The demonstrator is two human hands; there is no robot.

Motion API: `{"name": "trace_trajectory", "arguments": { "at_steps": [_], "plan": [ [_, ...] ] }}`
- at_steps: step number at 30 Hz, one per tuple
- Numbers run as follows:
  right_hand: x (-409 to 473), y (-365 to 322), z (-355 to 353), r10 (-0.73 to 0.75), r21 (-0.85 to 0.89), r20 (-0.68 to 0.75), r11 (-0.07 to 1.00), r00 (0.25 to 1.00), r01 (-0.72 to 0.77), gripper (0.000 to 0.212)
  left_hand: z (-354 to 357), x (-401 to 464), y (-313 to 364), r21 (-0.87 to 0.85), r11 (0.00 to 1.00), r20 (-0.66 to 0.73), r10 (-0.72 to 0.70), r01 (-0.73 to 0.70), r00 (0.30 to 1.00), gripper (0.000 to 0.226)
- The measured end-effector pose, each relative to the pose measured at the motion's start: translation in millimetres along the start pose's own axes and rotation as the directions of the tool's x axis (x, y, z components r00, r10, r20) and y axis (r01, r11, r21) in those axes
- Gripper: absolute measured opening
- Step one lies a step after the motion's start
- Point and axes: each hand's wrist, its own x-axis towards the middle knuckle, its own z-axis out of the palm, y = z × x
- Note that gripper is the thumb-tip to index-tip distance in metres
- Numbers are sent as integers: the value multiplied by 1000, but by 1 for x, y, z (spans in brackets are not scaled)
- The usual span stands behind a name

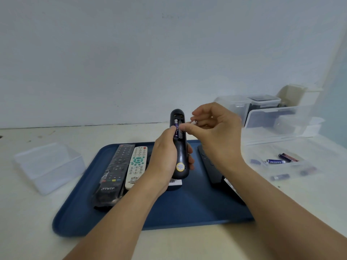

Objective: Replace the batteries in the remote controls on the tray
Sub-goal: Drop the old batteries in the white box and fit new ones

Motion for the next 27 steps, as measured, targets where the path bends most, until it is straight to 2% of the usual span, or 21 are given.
{"name": "trace_trajectory", "arguments": {
  "at_steps": [3,6,10,15,21,27],
  "plan": [
    [-5,3,5,-112,-60,6,992,994,112,26,1,0,-2,20,1000,-19,18,-18,1000,41],
    [-6,8,6,-195,-152,74,967,978,204,18,0,0,-2,7,1000,-49,23,-23,999,37],
    [-7,11,8,-231,-197,151,946,961,258,12,-2,1,0,9,999,-78,51,-51,996,37],
    [-4,10,5,-103,-72,187,990,977,119,15,-2,1,-1,-5,999,-40,37,-37,999,41],
    [1,12,3,39,-53,221,998,974,-28,24,-2,-1,0,30,998,18,50,-50,999,46],
    [-2,13,7,193,223,189,946,963,-233,64,0,-2,1,36,998,64,41,-43,997,51]
  ]
}}
